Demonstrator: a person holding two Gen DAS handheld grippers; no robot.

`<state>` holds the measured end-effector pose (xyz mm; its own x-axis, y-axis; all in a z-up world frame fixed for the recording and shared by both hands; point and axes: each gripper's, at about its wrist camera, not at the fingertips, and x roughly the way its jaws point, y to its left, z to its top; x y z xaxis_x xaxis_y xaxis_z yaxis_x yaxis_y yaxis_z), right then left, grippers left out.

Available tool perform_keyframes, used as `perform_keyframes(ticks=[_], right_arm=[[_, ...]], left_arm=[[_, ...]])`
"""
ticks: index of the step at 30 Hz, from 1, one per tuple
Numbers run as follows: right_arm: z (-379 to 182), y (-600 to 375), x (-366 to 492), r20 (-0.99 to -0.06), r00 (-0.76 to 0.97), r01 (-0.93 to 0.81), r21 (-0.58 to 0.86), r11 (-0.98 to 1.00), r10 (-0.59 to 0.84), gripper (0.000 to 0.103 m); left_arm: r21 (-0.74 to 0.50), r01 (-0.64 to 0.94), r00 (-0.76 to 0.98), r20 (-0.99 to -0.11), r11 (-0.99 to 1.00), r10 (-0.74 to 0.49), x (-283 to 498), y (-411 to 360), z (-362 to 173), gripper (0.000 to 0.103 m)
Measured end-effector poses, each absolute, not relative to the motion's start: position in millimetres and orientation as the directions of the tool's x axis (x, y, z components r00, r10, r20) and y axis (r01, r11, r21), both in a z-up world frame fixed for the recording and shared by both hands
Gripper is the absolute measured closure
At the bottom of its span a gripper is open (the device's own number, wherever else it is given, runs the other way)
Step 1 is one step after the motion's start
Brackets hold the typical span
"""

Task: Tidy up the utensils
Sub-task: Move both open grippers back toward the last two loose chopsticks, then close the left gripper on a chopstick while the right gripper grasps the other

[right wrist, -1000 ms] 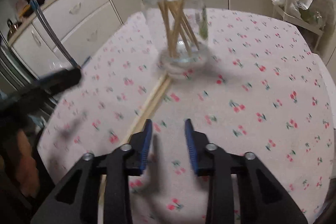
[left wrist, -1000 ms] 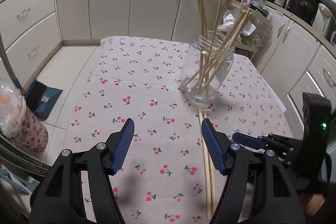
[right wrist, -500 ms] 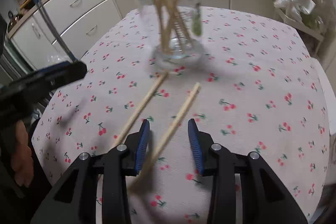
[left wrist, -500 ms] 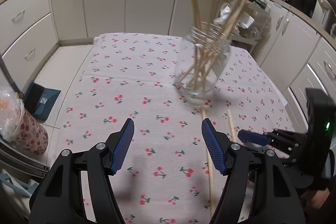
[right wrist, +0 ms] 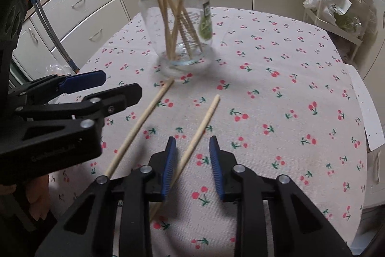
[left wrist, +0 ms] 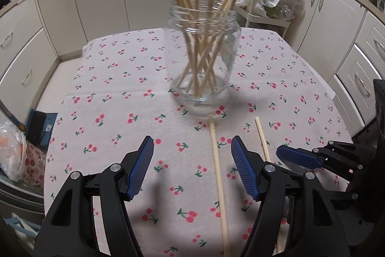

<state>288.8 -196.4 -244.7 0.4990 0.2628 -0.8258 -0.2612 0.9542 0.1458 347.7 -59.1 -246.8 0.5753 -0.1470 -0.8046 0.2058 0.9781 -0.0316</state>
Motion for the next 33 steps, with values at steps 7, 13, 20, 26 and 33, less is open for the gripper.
perform_keyframes(ticks=[7, 13, 20, 26, 33], right_arm=[[-244.8, -210.0, 294.5, -0.834, 0.497, -0.226, 0.143, 0.964, 0.24, 0.075], [-244.7, -210.9, 298.6, -0.839, 0.493, -0.235, 0.129, 0.964, 0.232, 0.075], [-243.7, -224.4, 299.2, -0.851, 0.497, -0.205, 0.072, 0.976, 0.167, 0.067], [-244.2, -243.8, 301.6, -0.845, 0.491, -0.145, 0.16, 0.976, 0.212, 0.064], [-243.9, -236.3, 304.8, -0.838, 0.488, -0.17, 0.184, 0.968, 0.245, 0.062]], left_arm=[[-0.01, 0.22, 0.565, -0.814, 0.975, -0.136, 352.8, -70.2, -251.6, 0.04], [0.003, 0.223, 0.549, -0.827, 0.975, -0.123, 360.0, -76.0, -261.1, 0.04], [0.08, 0.218, 0.549, -0.834, 0.973, -0.054, 365.2, -75.8, -275.7, 0.039], [0.042, 0.133, 0.519, -0.854, 0.99, -0.034, 361.0, -38.7, -274.1, 0.038], [0.014, 0.142, 0.511, -0.857, 0.99, -0.062, 369.2, -40.7, -272.3, 0.038]])
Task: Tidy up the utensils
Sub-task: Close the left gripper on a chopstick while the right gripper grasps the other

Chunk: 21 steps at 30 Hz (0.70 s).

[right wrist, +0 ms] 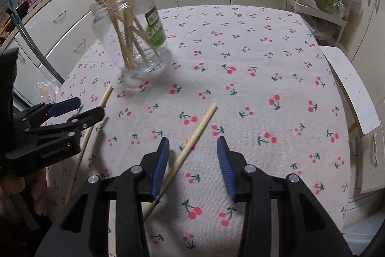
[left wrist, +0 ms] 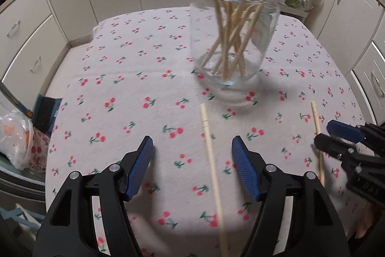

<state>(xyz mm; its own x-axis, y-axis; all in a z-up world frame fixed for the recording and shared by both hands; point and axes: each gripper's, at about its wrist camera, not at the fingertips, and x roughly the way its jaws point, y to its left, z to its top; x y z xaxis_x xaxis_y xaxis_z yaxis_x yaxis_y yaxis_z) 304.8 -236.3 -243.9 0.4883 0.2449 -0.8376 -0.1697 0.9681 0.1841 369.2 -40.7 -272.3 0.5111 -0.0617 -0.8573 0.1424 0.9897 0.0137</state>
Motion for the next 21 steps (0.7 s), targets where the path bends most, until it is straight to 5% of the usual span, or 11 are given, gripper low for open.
perform_keyframes(ticks=[4, 6, 9, 13, 21], right_arm=[[-244.3, -222.9, 305.4, -0.832, 0.482, -0.24, 0.174, 0.955, 0.273, 0.064], [-245.1, -219.0, 302.9, -0.837, 0.463, -0.276, 0.177, 0.945, 0.292, 0.084], [-245.0, -228.6, 301.6, -0.834, 0.471, -0.244, 0.19, 0.951, 0.287, 0.085], [-241.8, -238.5, 303.5, -0.826, 0.491, -0.185, 0.211, 0.96, 0.277, 0.068], [-245.2, -221.5, 307.1, -0.831, 0.504, -0.218, 0.14, 0.966, 0.235, 0.068]], left_arm=[[0.023, 0.15, 0.5, -0.864, 0.988, -0.056, 379.2, -52.9, -276.4, 0.039], [0.018, 0.147, 0.504, -0.862, 0.989, -0.059, 379.5, -55.2, -274.9, 0.053], [-0.009, 0.166, 0.483, -0.871, 0.986, -0.089, 379.0, -53.3, -271.7, 0.068], [-0.022, 0.161, 0.476, -0.874, 0.987, -0.097, 376.4, -44.3, -267.9, 0.067], [-0.043, 0.148, 0.474, -0.874, 0.988, -0.109, 383.0, -35.7, -271.2, 0.057]])
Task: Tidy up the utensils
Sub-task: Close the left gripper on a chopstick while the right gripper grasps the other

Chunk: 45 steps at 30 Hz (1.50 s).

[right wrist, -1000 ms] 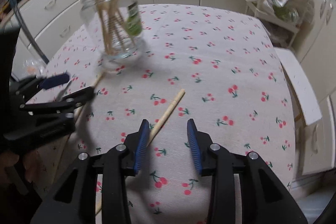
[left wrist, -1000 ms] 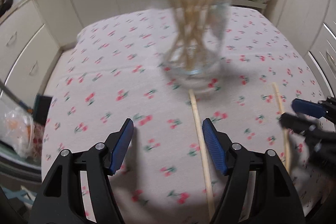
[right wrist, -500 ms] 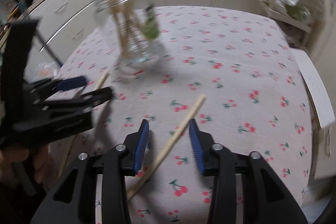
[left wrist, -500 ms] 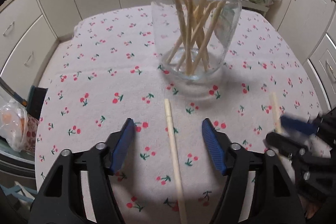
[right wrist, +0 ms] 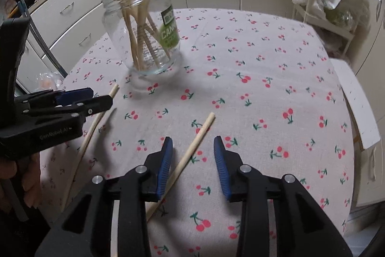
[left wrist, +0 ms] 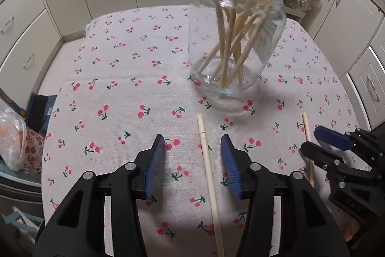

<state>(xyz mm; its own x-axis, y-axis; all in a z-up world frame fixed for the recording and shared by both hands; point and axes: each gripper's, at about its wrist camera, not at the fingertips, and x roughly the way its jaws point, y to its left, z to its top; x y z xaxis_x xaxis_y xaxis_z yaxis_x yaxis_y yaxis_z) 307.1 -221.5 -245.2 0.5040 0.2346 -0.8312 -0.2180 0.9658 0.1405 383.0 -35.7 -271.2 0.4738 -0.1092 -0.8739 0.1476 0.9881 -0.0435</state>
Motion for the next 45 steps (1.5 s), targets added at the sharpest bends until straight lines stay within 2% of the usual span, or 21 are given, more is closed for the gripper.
perform_keyframes(ticks=[1, 2, 3, 7, 10, 11, 12, 14, 15, 19, 21, 22, 24, 27, 28, 30, 35, 40, 43, 45], right_arm=[[-245.6, -219.0, 306.4, -0.832, 0.499, -0.237, 0.138, 0.962, 0.243, 0.078], [-245.7, -216.8, 305.3, -0.832, 0.499, -0.248, 0.129, 0.96, 0.241, 0.084], [-245.7, -213.9, 304.6, -0.834, 0.491, -0.269, 0.131, 0.954, 0.253, 0.085], [-245.4, -214.6, 310.6, -0.844, 0.471, -0.267, 0.143, 0.953, 0.258, 0.085], [-246.1, -214.0, 316.0, -0.847, 0.469, -0.28, 0.128, 0.952, 0.252, 0.079], [-246.6, -213.2, 316.4, -0.847, 0.471, -0.287, 0.118, 0.951, 0.247, 0.079], [-247.0, -213.3, 317.0, -0.847, 0.471, -0.291, 0.113, 0.95, 0.245, 0.079], [-246.9, -213.2, 317.6, -0.85, 0.463, -0.302, 0.117, 0.946, 0.253, 0.09], [-246.4, -214.1, 317.1, -0.851, 0.453, -0.302, 0.133, 0.944, 0.265, 0.09], [-246.5, -215.7, 316.5, -0.854, 0.442, -0.291, 0.154, 0.944, 0.275, 0.09], [-246.1, -212.8, 316.7, -0.855, 0.439, -0.3, 0.151, 0.942, 0.276, 0.082], [-246.0, -210.9, 317.5, -0.856, 0.441, -0.307, 0.14, 0.941, 0.271, 0.077], [-246.5, -208.1, 318.3, -0.856, 0.446, -0.315, 0.123, 0.941, 0.261, 0.076], [-247.1, -206.0, 318.3, -0.854, 0.456, -0.315, 0.107, 0.943, 0.249, 0.08], [-247.2, -206.9, 318.0, -0.856, 0.455, -0.316, 0.103, 0.943, 0.246, 0.091], [-247.3, -211.6, 318.0, -0.857, 0.438, -0.308, 0.139, 0.941, 0.27, 0.095], [-246.7, -212.6, 316.5, -0.865, 0.428, -0.308, 0.133, 0.942, 0.262, 0.096], [-246.8, -208.9, 317.2, -0.864, 0.436, -0.325, 0.109, 0.939, 0.251, 0.09], [-247.6, -203.0, 314.9, -0.861, 0.454, -0.343, 0.069, 0.937, 0.229, 0.09], [-247.4, -203.1, 314.6, -0.861, 0.45, -0.343, 0.076, 0.936, 0.235, 0.097]], left_arm=[[-0.039, 0.15, 0.482, -0.869, 0.988, -0.108, 382.8, -35.7, -272.2, 0.057], [-0.027, 0.157, 0.487, -0.867, 0.987, -0.101, 382.6, -36.3, -272.9, 0.056], [-0.02, 0.162, 0.49, -0.866, 0.987, -0.098, 382.1, -38.5, -273.1, 0.055], [-0.001, 0.176, 0.494, -0.865, 0.984, -0.089, 384.1, -41.6, -273.7, 0.052], [0.004, 0.183, 0.499, -0.862, 0.983, -0.09, 384.2, -43.2, -274.0, 0.053], [0.007, 0.189, 0.505, -0.858, 0.982, -0.091, 383.1, -43.9, -274.0, 0.061], [0.019, 0.196, 0.515, -0.853, 0.98, -0.087, 380.7, -45.5, -273.9, 0.077], [0.006, 0.215, 0.509, -0.854, 0.977, -0.106, 378.1, -46.0, -272.6, 0.087], [-0.011, 0.219, 0.5, -0.857, 0.976, -0.122, 377.0, -44.2, -271.8, 0.088], [-0.034, 0.228, 0.474, -0.869, 0.973, -0.142, 375.8, -41.8, -270.4, 0.088], [-0.035, 0.231, 0.463, -0.875, 0.972, -0.141, 378.2, -41.8, -270.3, 0.087], [-0.028, 0.227, 0.463, -0.876, 0.974, -0.133, 379.6, -41.9, -270.4, 0.084], [-0.025, 0.221, 0.464, -0.877, 0.975, -0.128, 381.9, -42.3, -271.4, 0.071], [0.005, 0.228, 0.473, -0.874, 0.974, -0.106, 381.4, -49.6, -273.0, 0.069], [0.016, 0.235, 0.48, -0.871, 0.972, -0.102, 380.4, -52.0, -273.3, 0.071], [0.0, 0.258, 0.475, -0.871, 0.966, -0.127, 378.0, -54.7, -272.4, 0.095], [-0.036, 0.276, 0.441, -0.883, 0.96, -0.16, 375.5, -52.5, -270.0, 0.096], [-0.052, 0.262, 0.428, -0.889, 0.964, -0.164, 378.2, -45.0, -269.8, 0.096], [-0.051, 0.26, 0.432, -0.887, 0.964, -0.164, 379.0, -44.6, -269.9, 0.095], [-0.035, 0.27, 0.446, -0.881, 0.962, -0.157, 377.4, -47.3, -270.0, 0.096]])
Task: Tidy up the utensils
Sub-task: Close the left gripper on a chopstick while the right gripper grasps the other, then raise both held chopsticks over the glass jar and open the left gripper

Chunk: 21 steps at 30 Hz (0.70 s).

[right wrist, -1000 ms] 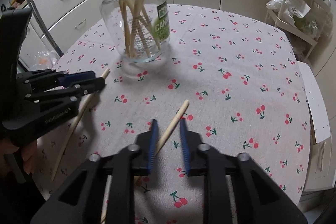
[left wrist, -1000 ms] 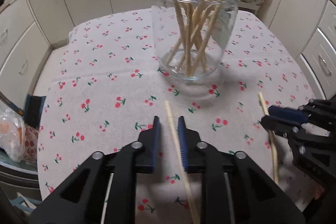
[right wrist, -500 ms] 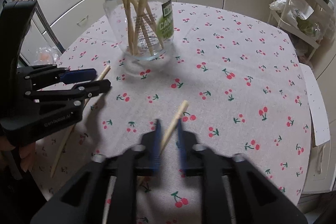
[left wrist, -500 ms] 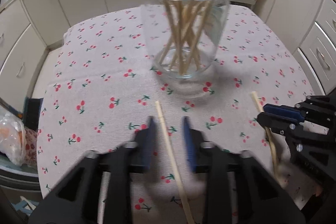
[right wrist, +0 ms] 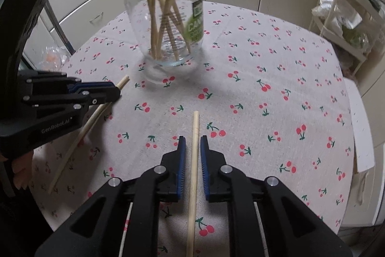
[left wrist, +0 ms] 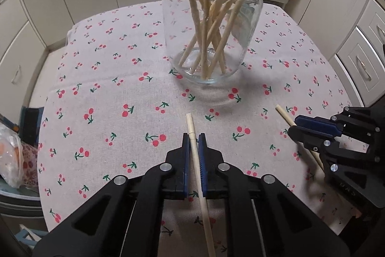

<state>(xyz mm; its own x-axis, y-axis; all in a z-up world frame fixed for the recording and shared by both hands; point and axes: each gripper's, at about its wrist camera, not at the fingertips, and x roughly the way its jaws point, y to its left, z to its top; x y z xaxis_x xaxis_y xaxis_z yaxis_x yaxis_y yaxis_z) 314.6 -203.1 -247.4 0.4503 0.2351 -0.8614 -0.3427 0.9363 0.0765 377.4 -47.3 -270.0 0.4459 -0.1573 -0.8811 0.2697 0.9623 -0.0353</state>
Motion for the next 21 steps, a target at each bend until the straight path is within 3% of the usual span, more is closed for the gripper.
perform_keyframes(ticks=[4, 9, 14, 18, 20, 21], right_arm=[[-247.9, -215.9, 317.1, -0.857, 0.41, -0.307, 0.195, 0.932, 0.314, 0.097], [-246.3, -212.8, 316.1, -0.87, 0.4, -0.321, 0.161, 0.933, 0.287, 0.097], [-245.6, -195.7, 311.4, -0.879, 0.398, -0.408, 0.086, 0.909, 0.262, 0.078], [-246.4, -190.6, 307.8, -0.877, 0.419, -0.429, 0.036, 0.903, 0.234, 0.081], [-246.6, -195.0, 308.6, -0.871, 0.43, -0.405, 0.048, 0.913, 0.236, 0.097], [-246.9, -199.2, 309.5, -0.868, 0.428, -0.387, 0.076, 0.919, 0.252, 0.097]], left_arm=[[-0.061, 0.29, 0.441, -0.877, 0.955, -0.19, 372.5, -48.5, -266.8, 0.098], [-0.056, 0.304, 0.43, -0.883, 0.951, -0.189, 372.2, -46.0, -265.8, 0.098], [-0.043, 0.312, 0.414, -0.893, 0.949, -0.177, 373.9, -47.3, -268.8, 0.097], [-0.023, 0.31, 0.425, -0.891, 0.95, -0.161, 375.3, -50.6, -270.3, 0.096], [-0.008, 0.313, 0.438, -0.886, 0.95, -0.152, 374.3, -52.8, -270.8, 0.096], [-0.006, 0.313, 0.442, -0.884, 0.95, -0.151, 374.0, -53.5, -270.8, 0.097]])
